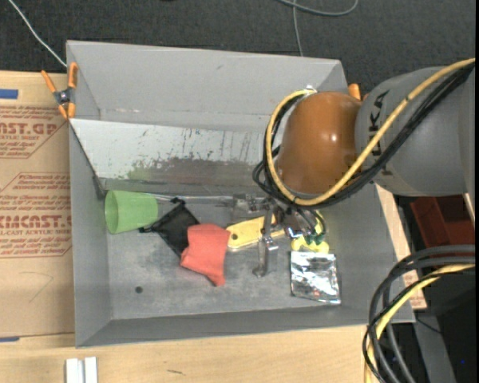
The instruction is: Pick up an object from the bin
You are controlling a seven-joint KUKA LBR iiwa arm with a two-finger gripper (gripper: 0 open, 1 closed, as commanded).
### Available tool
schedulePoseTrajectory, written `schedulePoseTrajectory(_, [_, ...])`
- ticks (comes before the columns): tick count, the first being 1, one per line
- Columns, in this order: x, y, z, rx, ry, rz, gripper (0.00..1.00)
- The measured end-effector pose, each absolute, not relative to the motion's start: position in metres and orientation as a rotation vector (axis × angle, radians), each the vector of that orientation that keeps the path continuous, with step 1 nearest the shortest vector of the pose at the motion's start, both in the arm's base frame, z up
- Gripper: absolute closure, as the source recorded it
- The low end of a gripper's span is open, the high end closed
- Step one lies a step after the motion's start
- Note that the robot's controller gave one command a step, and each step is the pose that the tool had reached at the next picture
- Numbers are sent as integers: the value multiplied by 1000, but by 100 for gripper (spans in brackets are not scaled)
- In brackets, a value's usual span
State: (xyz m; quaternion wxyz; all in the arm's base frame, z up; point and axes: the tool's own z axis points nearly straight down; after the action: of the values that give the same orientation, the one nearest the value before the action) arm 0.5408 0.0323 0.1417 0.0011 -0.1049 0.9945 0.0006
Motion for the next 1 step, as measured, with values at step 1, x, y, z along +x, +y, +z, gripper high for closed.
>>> schedulePoseTrajectory(1, [549,23,240,-361,3123,2,0])
